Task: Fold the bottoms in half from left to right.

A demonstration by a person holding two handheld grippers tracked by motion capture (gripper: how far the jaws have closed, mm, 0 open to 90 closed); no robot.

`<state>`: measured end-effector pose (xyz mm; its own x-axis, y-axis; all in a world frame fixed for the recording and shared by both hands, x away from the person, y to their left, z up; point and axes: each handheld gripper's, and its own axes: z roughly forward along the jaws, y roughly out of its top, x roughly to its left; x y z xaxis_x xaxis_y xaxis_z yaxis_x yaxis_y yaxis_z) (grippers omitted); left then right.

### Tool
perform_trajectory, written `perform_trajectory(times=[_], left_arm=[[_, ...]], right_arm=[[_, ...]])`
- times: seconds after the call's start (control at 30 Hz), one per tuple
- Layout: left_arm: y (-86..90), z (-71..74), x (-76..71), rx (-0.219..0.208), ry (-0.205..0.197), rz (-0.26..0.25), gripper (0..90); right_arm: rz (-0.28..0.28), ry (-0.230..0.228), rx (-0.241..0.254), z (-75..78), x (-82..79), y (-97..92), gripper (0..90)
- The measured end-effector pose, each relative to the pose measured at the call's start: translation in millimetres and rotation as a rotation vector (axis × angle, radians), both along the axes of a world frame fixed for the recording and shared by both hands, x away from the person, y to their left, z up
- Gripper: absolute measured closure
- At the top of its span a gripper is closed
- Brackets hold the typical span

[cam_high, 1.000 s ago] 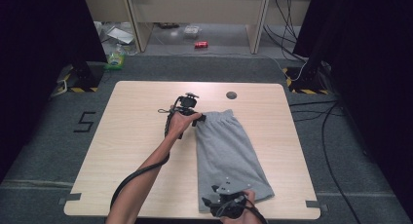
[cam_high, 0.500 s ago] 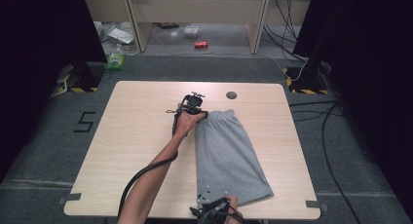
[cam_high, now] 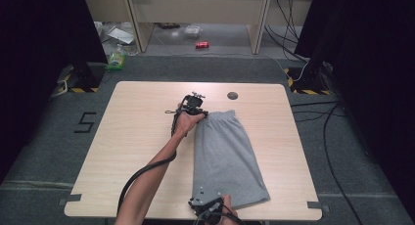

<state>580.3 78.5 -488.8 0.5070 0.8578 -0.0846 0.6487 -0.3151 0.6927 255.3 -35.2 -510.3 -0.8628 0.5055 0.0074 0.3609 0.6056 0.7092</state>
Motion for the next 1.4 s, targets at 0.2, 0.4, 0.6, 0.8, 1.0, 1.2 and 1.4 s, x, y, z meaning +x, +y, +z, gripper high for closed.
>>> perform_trajectory(times=[0.2, 0.4, 0.6, 0.8, 1.0, 1.2, 1.4], left_arm=[[5.4, 2.0, -0.7, 0.024, -0.012, -0.017, 70.6], [9.7, 2.4, -0.5, 0.009, -0.002, -0.018, 69.9], [16.4, 8.7, -2.1, -0.045, 0.004, -0.008, 60.6], [22.8, 14.0, -3.7, -0.092, 0.020, 0.013, 49.5], [28.9, 18.4, -5.8, -0.115, 0.036, 0.025, 40.2], [34.6, 17.6, -8.5, -0.129, 0.052, 0.028, 38.1], [39.1, 15.3, -10.8, -0.141, 0.064, 0.032, 37.5]], right_arm=[[0.038, 0.008, 0.016, 0.2, 4.3, 25.0, 85.5], [0.041, 0.019, 0.029, -1.3, 7.7, 35.5, 83.2], [-0.001, 0.052, 0.097, 6.3, 12.2, 19.7, 53.5], [-0.087, 0.022, 0.178, 34.7, 26.5, -13.7, 47.0], [-0.194, -0.032, 0.205, 50.5, 54.6, -48.7, 45.7], [-0.282, -0.043, 0.195, 51.3, 83.9, -75.9, 44.8], [-0.341, -0.055, 0.186, 50.6, 113.4, -91.8, 44.2]])
